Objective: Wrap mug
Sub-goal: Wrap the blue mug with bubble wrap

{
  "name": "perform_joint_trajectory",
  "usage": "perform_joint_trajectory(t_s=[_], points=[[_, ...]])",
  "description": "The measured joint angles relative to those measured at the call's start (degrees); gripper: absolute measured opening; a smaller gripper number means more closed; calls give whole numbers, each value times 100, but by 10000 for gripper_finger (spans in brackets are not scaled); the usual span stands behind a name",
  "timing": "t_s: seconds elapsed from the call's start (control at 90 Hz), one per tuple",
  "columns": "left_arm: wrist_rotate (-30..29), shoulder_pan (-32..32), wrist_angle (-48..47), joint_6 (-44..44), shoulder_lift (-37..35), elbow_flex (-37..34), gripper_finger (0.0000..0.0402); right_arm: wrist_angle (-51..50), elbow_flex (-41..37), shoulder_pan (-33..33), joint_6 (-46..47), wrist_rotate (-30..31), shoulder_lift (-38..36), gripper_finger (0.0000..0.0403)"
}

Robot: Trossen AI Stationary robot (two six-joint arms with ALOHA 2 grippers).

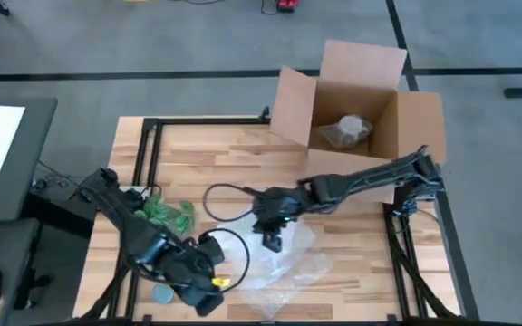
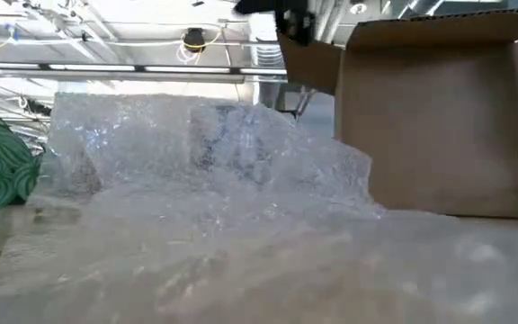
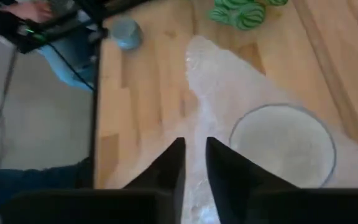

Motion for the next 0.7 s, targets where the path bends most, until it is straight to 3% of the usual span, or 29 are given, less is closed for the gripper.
perform_joint_trajectory(t_s=[0.1,0.244,0.7], points=[[-60,-125,-160,-142,0,368,120,-434,487,-137,-227,0,511,7],[-401,-304,-415,-231,0,689,120,-1089,895,-282,-370,118,1080,4],[-578,-274,-667,-167,0,717,120,-1160,966,-352,-650,164,2021,0]])
